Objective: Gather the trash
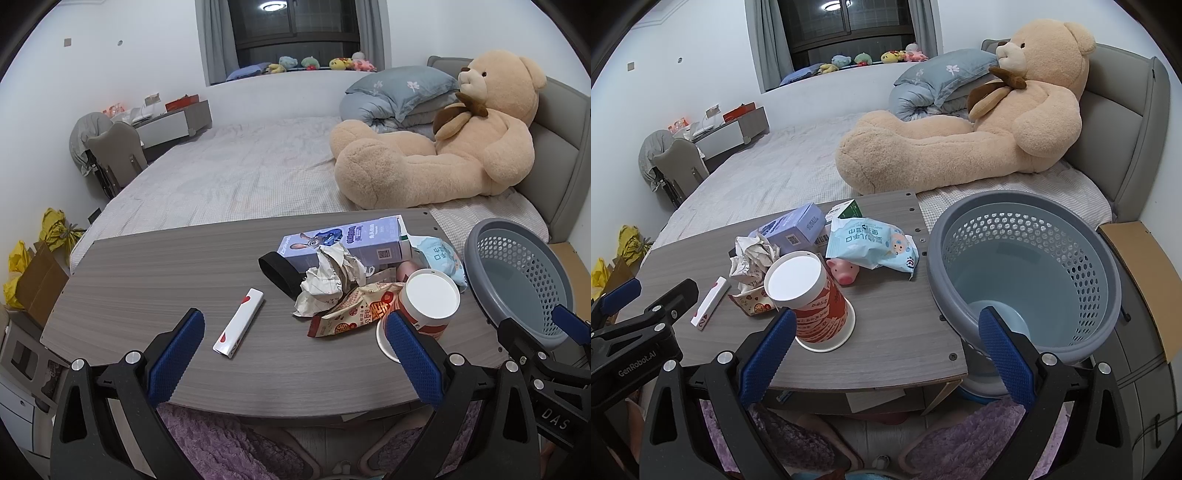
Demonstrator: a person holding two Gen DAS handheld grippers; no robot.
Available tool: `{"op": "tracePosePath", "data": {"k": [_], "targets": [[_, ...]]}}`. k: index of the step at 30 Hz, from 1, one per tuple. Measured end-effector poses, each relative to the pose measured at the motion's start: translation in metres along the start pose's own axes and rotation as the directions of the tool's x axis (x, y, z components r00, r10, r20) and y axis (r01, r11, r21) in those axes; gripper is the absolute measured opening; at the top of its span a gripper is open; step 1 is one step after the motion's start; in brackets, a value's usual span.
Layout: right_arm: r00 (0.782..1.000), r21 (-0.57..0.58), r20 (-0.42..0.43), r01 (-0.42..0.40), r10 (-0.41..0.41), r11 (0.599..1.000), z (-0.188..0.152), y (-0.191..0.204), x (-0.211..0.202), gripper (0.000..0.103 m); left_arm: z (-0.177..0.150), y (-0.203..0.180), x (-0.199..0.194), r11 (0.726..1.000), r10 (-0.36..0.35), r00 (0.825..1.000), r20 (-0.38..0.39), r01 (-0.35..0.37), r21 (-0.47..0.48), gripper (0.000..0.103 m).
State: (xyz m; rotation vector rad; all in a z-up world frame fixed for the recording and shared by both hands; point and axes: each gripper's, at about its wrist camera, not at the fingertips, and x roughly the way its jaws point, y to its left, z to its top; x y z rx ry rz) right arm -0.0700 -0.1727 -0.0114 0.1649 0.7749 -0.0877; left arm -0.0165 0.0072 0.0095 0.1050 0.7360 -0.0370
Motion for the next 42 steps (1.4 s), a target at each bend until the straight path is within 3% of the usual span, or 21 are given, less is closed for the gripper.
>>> {"op": "tracePosePath", "data": {"k": [21, 25, 42], "targets": [[1.000, 0.001, 0.010, -0.008, 0.008, 1.000, -0.001, -0.001, -0.002, 0.094, 0.001, 0.005, 0.003, 1.000, 0.000, 1.000, -0.011, 0.000, -0.008, 0.097], [1.000, -0.019, 0.006, -0.017, 0.017, 1.000, -0.004, 0.002, 0.003, 0.094, -0.002, 0.011, 0.007, 1.000, 0.029, 0.999, -0.014, -0.030, -0.010, 0.097], [0.989, -0.113, -0.046, -0.145, 0.141, 0.983, -0.015, 0.048, 0.055, 0.094, -0.021, 0.080, 0.041, 0.988, 0.127, 0.989, -0.072, -0.133, -0.085, 0.097]]}}
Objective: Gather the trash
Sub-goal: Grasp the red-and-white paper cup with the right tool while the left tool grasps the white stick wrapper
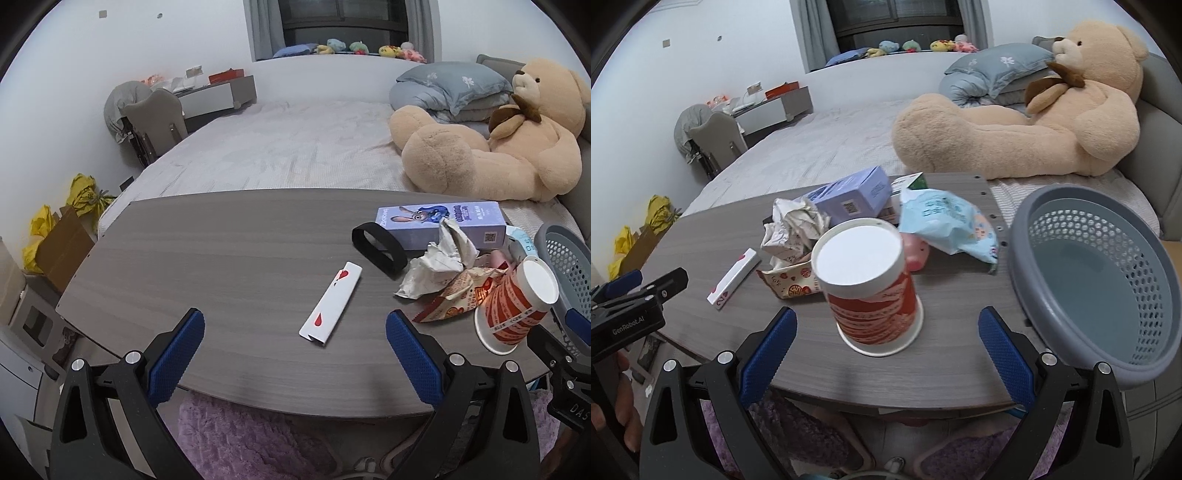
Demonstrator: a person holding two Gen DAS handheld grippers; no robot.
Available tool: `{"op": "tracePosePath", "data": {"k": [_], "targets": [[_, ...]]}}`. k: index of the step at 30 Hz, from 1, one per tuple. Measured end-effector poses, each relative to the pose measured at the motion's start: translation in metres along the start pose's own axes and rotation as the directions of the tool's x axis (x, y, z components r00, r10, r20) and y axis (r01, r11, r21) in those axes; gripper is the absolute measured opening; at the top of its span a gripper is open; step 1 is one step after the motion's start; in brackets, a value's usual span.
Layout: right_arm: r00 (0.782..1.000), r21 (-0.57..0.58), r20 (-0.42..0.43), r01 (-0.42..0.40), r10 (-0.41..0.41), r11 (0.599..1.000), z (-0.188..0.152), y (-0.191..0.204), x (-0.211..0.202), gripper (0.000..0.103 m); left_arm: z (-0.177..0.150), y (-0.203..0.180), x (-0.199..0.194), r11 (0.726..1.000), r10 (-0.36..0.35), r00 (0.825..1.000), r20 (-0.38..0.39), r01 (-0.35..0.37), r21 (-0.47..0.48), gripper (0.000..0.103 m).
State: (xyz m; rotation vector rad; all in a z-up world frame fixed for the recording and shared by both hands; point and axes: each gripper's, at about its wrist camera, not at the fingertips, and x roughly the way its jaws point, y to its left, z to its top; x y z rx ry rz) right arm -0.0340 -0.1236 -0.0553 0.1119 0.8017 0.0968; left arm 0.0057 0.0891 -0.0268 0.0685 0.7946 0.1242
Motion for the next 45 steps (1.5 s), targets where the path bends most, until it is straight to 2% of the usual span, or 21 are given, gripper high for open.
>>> {"op": "tracePosePath", "data": {"k": [3, 11, 21, 22, 24, 26, 33, 40, 45], "targets": [[1.000, -0.018, -0.010, 0.015, -0.015, 1.000, 0.000, 0.007, 0.012, 0.094, -0.001, 0.006, 0.008, 1.000, -0.004, 1.000, -0.011, 0.003, -0.008, 0.097], [0.999, 0.021, -0.026, 0.039, -0.038, 0.999, 0.005, 0.005, 0.037, 0.094, -0.004, 0.009, 0.022, 1.000, -0.021, 0.999, -0.032, 0.020, -0.012, 0.097], [0.998, -0.003, -0.020, 0.063, -0.063, 0.998, 0.009, 0.008, 0.046, 0.093, -0.006, 0.009, 0.034, 0.999, -0.040, 0.998, -0.053, 0.040, -0.013, 0.097], [0.998, -0.006, -0.019, 0.063, -0.063, 0.998, 0.008, 0.009, 0.045, 0.090, -0.006, 0.010, 0.035, 0.999, -0.042, 0.998, -0.055, 0.041, -0.015, 0.097], [0.998, -0.014, -0.023, 0.062, -0.062, 0.998, 0.008, 0.009, 0.046, 0.072, -0.006, 0.011, 0.036, 0.999, -0.050, 0.997, -0.060, 0.049, -0.018, 0.097], [0.997, -0.018, -0.041, 0.060, -0.060, 0.998, 0.007, 0.010, 0.047, 0.063, -0.007, 0.010, 0.037, 0.998, -0.061, 0.996, -0.064, 0.060, -0.019, 0.097], [0.999, -0.008, -0.027, 0.032, -0.032, 0.999, 0.007, 0.007, 0.038, 0.062, -0.009, 0.005, 0.041, 0.998, -0.061, 0.995, -0.078, 0.061, -0.003, 0.097], [1.000, -0.007, -0.018, 0.024, -0.024, 1.000, 0.006, 0.001, 0.017, 0.062, -0.006, 0.001, 0.051, 0.993, -0.117, 0.988, -0.100, 0.117, -0.007, 0.097], [1.000, 0.001, -0.019, 0.021, -0.021, 1.000, 0.001, -0.005, 0.008, 0.062, -0.003, -0.005, 0.066, 0.993, -0.121, 0.987, -0.105, 0.121, 0.000, 0.097]]}}
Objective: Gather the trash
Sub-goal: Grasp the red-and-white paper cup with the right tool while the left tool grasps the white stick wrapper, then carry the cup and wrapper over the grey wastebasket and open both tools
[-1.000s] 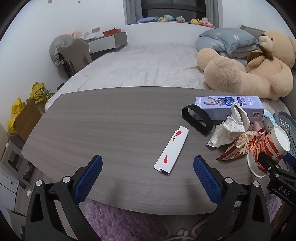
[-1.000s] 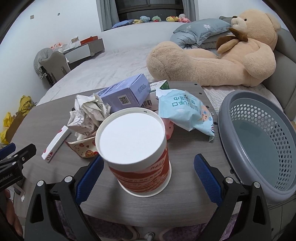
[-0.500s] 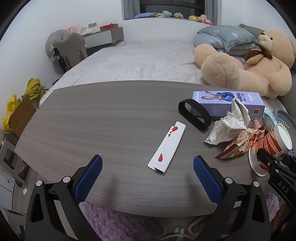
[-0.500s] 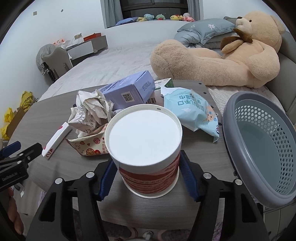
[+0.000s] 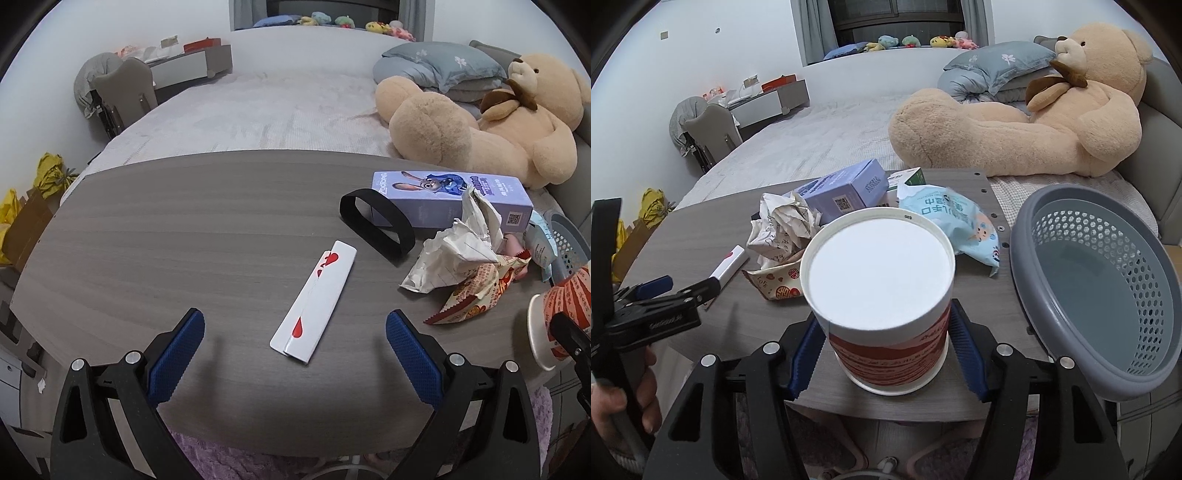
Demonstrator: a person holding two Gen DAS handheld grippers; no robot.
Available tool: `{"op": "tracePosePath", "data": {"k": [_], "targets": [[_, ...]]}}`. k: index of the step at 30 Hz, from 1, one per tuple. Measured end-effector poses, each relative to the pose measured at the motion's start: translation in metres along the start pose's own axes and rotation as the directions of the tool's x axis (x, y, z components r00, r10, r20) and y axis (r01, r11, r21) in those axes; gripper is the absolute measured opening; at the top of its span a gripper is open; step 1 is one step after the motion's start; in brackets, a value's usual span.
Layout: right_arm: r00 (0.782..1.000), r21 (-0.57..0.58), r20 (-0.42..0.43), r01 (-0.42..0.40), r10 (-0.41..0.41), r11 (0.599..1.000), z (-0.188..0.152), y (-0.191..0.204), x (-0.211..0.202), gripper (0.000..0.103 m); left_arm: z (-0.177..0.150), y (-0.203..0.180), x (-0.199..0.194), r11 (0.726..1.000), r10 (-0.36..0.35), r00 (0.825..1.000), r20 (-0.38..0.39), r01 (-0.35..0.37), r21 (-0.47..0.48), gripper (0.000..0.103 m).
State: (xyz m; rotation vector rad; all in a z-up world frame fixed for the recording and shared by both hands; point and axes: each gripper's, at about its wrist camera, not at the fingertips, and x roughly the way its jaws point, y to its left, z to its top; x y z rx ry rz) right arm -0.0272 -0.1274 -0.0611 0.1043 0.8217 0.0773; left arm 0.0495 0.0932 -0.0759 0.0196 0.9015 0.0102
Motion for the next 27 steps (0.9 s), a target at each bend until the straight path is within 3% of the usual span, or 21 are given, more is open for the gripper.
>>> {"op": "tracePosePath", "data": {"k": [8, 13, 16, 18, 27], "targets": [[1.000, 0.032, 0.006, -0.016, 0.016, 0.999, 0.000, -0.009, -0.003, 0.062, 0.004, -0.005, 0.021, 0.999, 0.008, 1.000, -0.022, -0.007, 0.032, 0.094], [1.000, 0.037, 0.003, -0.023, 0.023, 0.999, 0.000, -0.012, -0.003, 0.062, 0.004, -0.008, 0.023, 0.999, 0.000, 1.000, -0.026, 0.002, 0.049, 0.075], [1.000, 0.041, 0.003, -0.025, 0.025, 0.999, -0.001, -0.014, -0.003, 0.062, 0.004, -0.012, 0.020, 0.997, -0.015, 1.000, -0.019, 0.016, 0.069, 0.049], [1.000, 0.044, 0.004, -0.027, 0.027, 0.999, -0.001, -0.014, -0.003, 0.062, 0.004, -0.015, 0.019, 0.996, -0.033, 0.999, -0.024, 0.034, 0.080, 0.020], [0.999, 0.059, 0.016, -0.042, 0.041, 0.997, 0.001, -0.022, -0.009, 0.062, 0.007, -0.009, -0.007, 0.998, -0.040, 0.999, -0.004, 0.040, 0.044, 0.017]]}}
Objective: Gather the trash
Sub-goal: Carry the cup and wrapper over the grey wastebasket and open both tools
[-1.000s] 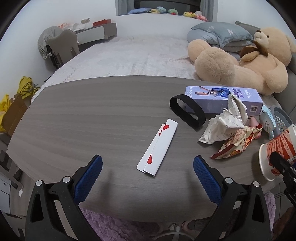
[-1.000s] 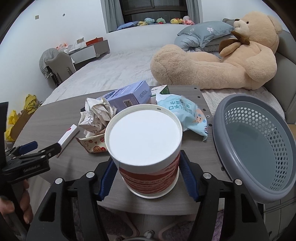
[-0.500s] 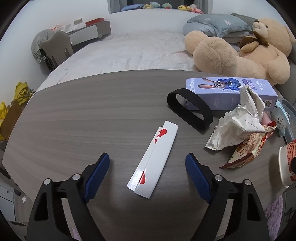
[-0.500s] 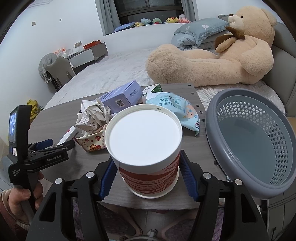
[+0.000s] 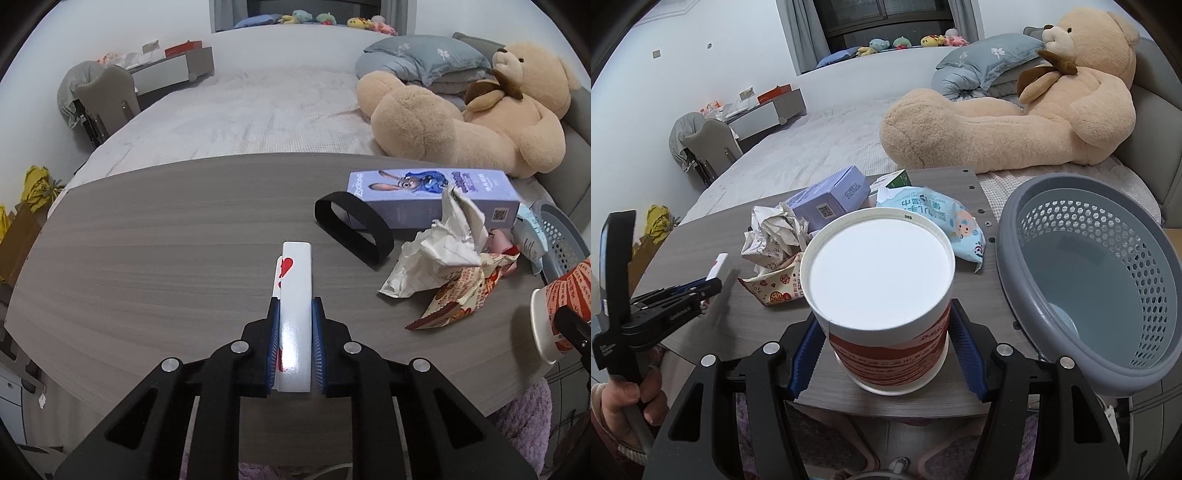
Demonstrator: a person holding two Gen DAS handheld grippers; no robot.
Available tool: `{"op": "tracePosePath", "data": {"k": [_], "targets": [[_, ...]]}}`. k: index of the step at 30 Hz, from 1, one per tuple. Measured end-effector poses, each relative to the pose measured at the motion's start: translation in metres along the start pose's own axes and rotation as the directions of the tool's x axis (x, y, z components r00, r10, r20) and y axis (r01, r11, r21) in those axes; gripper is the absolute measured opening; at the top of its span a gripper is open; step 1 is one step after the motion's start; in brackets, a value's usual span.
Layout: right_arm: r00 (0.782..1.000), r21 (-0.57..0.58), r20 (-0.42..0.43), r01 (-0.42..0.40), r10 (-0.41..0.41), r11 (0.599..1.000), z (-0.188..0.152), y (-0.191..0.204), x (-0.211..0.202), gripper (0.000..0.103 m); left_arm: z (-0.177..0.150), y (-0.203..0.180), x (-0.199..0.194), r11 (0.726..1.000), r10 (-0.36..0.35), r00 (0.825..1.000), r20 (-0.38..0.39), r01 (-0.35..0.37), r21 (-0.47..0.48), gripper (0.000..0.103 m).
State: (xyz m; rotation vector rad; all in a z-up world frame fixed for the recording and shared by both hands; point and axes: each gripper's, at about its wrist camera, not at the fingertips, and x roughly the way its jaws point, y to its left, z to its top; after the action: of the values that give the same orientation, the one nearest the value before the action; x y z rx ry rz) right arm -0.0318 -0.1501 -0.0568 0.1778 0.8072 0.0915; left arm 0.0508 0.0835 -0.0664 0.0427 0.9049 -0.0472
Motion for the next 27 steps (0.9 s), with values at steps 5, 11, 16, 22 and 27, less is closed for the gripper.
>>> {"op": "tracePosePath", "data": {"k": [5, 11, 16, 22, 27], "targets": [[1.000, 0.022, 0.023, -0.011, 0.010, 1.000, 0.004, -0.014, -0.014, 0.062, 0.014, -0.021, -0.035, 0.999, -0.033, 0.997, 0.067, 0.032, 0.017, 0.017], [0.998, 0.045, 0.052, 0.034, -0.037, 0.998, 0.007, -0.048, -0.035, 0.062, 0.033, -0.088, -0.064, 0.986, -0.141, 0.980, 0.144, 0.126, 0.105, 0.017], [0.992, 0.107, 0.058, 0.105, -0.111, 0.989, 0.011, -0.099, -0.052, 0.062, 0.043, -0.164, -0.063, 0.950, -0.253, 0.960, 0.117, 0.223, 0.219, 0.017], [0.982, 0.168, 0.034, 0.179, -0.187, 0.969, 0.011, -0.160, -0.065, 0.062, 0.045, -0.242, -0.049, 0.902, -0.328, 0.944, 0.049, 0.297, 0.313, 0.017], [0.977, 0.189, -0.005, 0.209, -0.212, 0.959, 0.012, -0.195, -0.062, 0.062, 0.043, -0.294, -0.035, 0.868, -0.357, 0.934, -0.010, 0.335, 0.365, 0.018]]}}
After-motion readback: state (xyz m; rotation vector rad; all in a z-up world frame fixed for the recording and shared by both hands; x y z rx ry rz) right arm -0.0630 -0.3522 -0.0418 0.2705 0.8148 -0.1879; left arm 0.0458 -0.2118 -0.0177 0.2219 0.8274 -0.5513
